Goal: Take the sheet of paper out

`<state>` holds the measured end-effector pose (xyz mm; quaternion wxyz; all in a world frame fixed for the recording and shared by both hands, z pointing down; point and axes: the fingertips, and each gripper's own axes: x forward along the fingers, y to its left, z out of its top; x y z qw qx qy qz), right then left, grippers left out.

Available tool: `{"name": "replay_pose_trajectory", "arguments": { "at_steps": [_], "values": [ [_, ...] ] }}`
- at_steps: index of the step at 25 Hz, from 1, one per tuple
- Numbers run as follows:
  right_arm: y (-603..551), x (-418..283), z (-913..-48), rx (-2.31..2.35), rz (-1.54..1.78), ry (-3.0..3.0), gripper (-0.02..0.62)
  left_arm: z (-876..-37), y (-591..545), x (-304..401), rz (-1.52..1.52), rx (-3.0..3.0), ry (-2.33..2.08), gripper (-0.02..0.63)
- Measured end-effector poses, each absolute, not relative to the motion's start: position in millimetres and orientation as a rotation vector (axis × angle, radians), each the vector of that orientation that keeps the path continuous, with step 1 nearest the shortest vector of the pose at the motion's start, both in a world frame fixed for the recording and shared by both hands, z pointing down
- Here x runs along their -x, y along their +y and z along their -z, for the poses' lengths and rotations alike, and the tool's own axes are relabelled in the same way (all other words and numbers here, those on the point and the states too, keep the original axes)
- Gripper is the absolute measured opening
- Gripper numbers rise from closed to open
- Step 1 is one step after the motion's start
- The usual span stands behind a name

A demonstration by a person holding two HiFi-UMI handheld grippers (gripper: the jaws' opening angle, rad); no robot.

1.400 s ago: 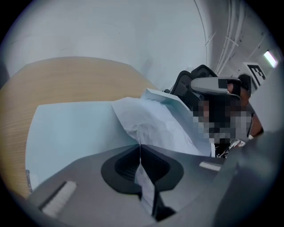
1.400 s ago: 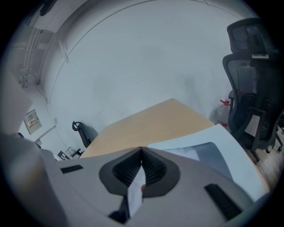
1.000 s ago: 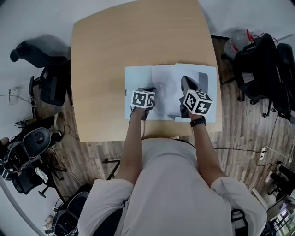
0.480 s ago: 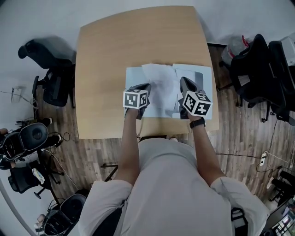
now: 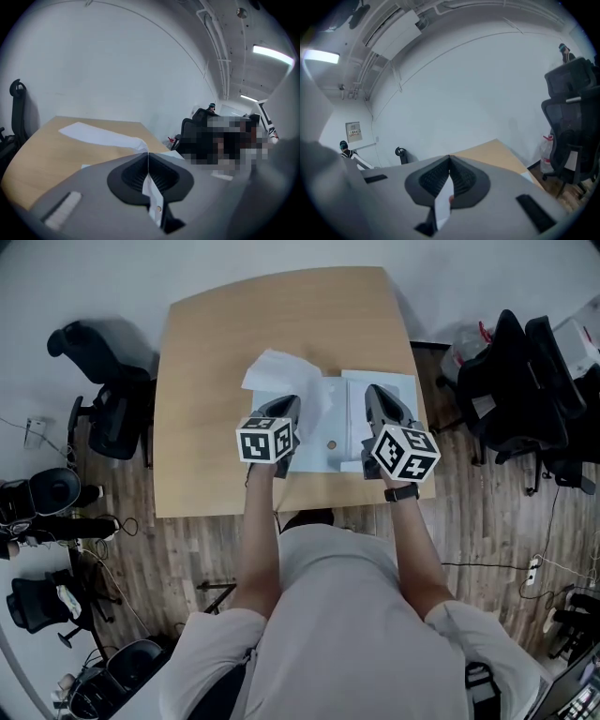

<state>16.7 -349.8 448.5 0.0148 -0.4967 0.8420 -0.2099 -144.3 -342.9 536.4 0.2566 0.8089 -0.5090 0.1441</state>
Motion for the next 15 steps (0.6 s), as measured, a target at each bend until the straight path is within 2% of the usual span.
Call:
{"name": "replay_pose_trajectory", "arguments": {
  "at_steps": [7, 15],
  "values": [
    [-314, -25, -394, 1.531, 0.421, 2.653, 0.012, -456, -320, 128, -0.200, -2.296, -1.511, 0.012],
    [-272, -35, -374, 1.580, 0.279, 2.660, 0.012, -384, -281, 96, -0.072, -2.438, -1.599, 0.012]
  ]
}}
